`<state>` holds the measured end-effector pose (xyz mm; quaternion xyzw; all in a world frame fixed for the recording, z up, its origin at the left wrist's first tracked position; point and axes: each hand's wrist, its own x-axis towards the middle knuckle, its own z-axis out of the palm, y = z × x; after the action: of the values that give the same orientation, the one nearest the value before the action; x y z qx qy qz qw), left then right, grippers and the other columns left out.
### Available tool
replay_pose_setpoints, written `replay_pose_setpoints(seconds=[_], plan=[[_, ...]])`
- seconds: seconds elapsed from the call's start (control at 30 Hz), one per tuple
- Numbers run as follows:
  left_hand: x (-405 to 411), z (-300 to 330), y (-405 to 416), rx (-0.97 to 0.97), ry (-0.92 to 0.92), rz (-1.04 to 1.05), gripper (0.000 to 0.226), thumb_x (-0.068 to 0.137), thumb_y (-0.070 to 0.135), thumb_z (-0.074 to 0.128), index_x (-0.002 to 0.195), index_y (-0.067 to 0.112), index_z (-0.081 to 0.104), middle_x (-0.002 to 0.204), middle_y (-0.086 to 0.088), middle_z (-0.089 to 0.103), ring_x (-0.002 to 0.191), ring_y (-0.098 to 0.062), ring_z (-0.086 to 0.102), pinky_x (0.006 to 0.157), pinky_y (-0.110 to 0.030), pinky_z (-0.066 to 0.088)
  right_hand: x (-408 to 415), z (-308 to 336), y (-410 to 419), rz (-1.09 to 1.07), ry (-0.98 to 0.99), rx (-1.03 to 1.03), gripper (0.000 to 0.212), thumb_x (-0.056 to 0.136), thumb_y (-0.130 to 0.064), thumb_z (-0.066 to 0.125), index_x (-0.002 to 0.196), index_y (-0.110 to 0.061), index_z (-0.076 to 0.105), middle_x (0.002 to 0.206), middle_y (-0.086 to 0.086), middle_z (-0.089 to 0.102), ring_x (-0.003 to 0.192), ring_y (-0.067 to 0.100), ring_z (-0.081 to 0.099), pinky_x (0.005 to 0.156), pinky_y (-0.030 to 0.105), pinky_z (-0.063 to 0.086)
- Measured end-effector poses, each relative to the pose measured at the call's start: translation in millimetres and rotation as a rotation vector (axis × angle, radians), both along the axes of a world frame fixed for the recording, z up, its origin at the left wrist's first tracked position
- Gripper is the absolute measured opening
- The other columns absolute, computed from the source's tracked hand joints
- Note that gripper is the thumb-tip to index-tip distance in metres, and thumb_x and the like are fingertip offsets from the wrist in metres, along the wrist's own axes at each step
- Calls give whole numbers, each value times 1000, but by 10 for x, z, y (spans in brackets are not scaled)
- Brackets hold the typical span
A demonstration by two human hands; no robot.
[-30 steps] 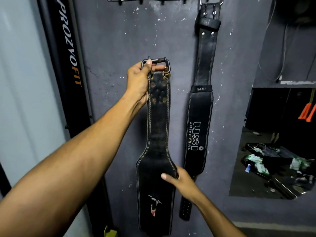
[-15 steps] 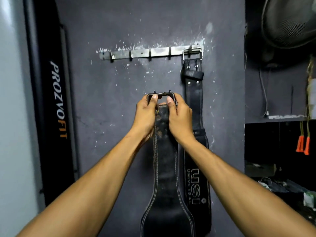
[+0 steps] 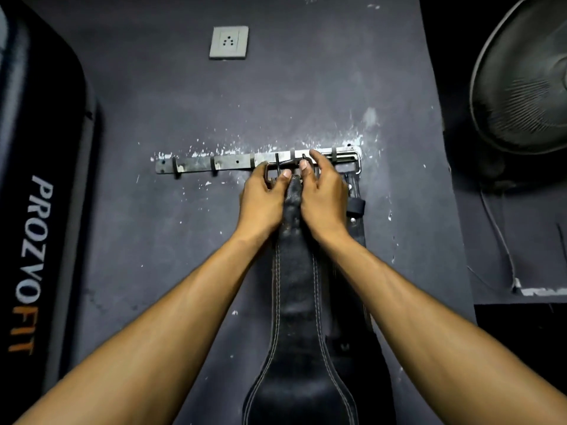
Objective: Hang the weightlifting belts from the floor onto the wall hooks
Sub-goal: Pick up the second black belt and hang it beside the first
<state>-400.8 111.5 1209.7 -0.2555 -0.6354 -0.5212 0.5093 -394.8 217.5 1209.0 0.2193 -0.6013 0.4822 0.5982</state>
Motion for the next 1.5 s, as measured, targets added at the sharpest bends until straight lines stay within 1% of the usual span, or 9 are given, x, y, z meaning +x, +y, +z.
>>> replay_pose_setpoints(seconds=[0.33, 0.57, 0.67, 0.77, 0.9, 1.07, 1.2, 1.37, 1.5], plan=[[-543, 642, 40, -213, -55, 172, 29, 107, 24, 48, 124, 6, 62, 120, -19, 73, 112, -30, 67, 97, -36, 50, -482, 689, 105, -92, -152, 67, 22, 103, -12, 49, 96, -5, 69, 99, 15, 72, 105, 40, 65, 70, 34, 41], [-705, 221, -46, -82, -47, -14, 57, 105, 26, 54, 156, 16, 32, 143, 0, 57, 127, -15, 58, 110, -24, 42, -351, 282, 98, -225, -126, 204, 22, 104, -22, 49, 112, -6, 61, 98, 22, 70, 92, 41, 67, 68, 34, 40], [-722, -12, -47, 70, -118, -139, 18, 101, 33, 61, 112, 19, 63, 93, 10, 64, 86, -11, 61, 79, -24, 48, -307, 91, 92, -100, -211, 126, 29, 103, -30, 57, 108, -4, 70, 100, 20, 75, 96, 38, 69, 73, 34, 50], [-677, -263, -33, 31, -238, -264, 44, 102, 44, 54, 68, 17, 66, 76, -7, 69, 76, -19, 58, 72, -34, 45, -274, -152, 75, 7, -308, 32, 41, 103, -38, 60, 80, -6, 69, 78, 15, 71, 80, 35, 65, 61, 31, 41], [-577, -371, -6, -17, -216, -137, 52, 107, 43, 46, 72, 9, 64, 75, -14, 70, 61, -17, 55, 57, -22, 44, -298, -331, -43, -73, -304, 25, 38, 107, -38, 52, 97, -5, 70, 97, 23, 74, 91, 39, 68, 77, 40, 53], [-457, -476, -9, -14, -237, -327, 41, 103, 36, 51, 116, 1, 69, 115, -22, 74, 114, -38, 69, 103, -54, 52, -254, -498, 6, 277, -262, -60, 20, 106, -24, 57, 101, -11, 72, 93, 5, 74, 85, 14, 64, 80, 31, 51], [-422, -1196, -205, -240, -310, -363, 49, 101, 43, 54, 141, 15, 57, 140, -3, 65, 132, -17, 59, 115, -37, 44, -189, -1133, 149, 531, -369, 50, 20, 104, -13, 60, 122, -17, 68, 116, -2, 75, 107, 7, 70, 98, 20, 53], [-276, -1642, -283, -162, -318, -313, 39, 106, 30, 53, 69, 21, 45, 65, 4, 42, 59, -4, 38, 58, -25, 37, -106, -1420, 72, 368, -448, -16, 33, 102, -8, 63, 134, -7, 56, 110, -5, 65, 100, 3, 61, 95, 25, 45], [-95, -1645, -392, -180, -344, -419, 37, 107, 25, 52, 77, 3, 52, 73, -7, 45, 71, -16, 40, 68, -34, 37, 72, -1501, 69, 449, -445, -10, 40, 102, -13, 64, 141, -8, 57, 114, -11, 75, 102, -8, 68, 91, 10, 51]])
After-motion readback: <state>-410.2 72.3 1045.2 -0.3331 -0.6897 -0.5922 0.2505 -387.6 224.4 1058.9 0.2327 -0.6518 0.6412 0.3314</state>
